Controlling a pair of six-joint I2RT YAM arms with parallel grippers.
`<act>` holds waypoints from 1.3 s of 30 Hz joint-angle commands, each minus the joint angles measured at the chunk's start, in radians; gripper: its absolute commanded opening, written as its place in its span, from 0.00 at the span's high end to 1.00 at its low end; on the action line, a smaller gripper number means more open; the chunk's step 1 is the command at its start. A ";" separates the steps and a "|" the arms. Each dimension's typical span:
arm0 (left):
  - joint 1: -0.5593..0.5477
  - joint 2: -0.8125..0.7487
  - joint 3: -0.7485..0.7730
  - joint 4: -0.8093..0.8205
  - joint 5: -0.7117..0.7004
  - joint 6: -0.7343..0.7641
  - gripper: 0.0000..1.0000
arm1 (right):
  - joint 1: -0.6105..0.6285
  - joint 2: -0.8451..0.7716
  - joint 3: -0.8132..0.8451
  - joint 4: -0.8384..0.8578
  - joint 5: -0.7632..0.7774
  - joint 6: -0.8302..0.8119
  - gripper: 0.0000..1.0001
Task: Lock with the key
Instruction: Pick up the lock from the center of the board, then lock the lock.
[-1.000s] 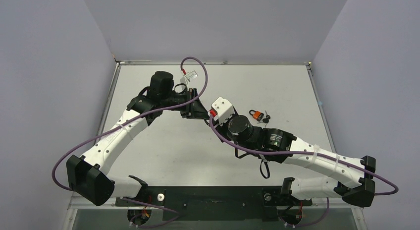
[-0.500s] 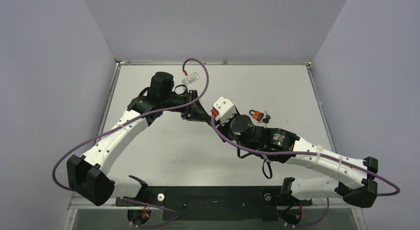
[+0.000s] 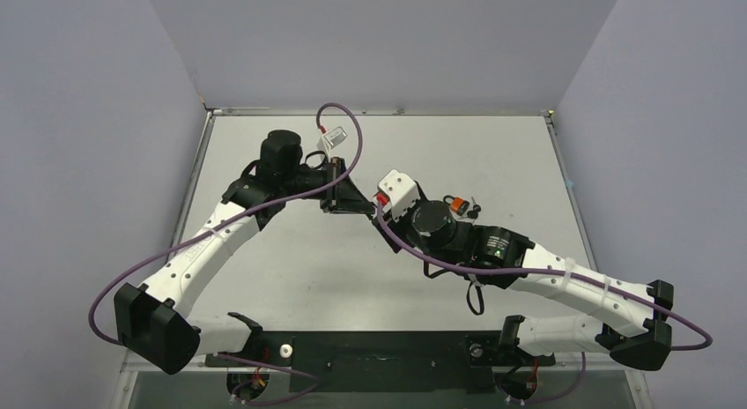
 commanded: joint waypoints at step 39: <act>0.017 -0.236 0.305 0.236 -0.399 -0.211 1.00 | -0.451 0.035 0.140 0.820 -1.113 0.491 0.52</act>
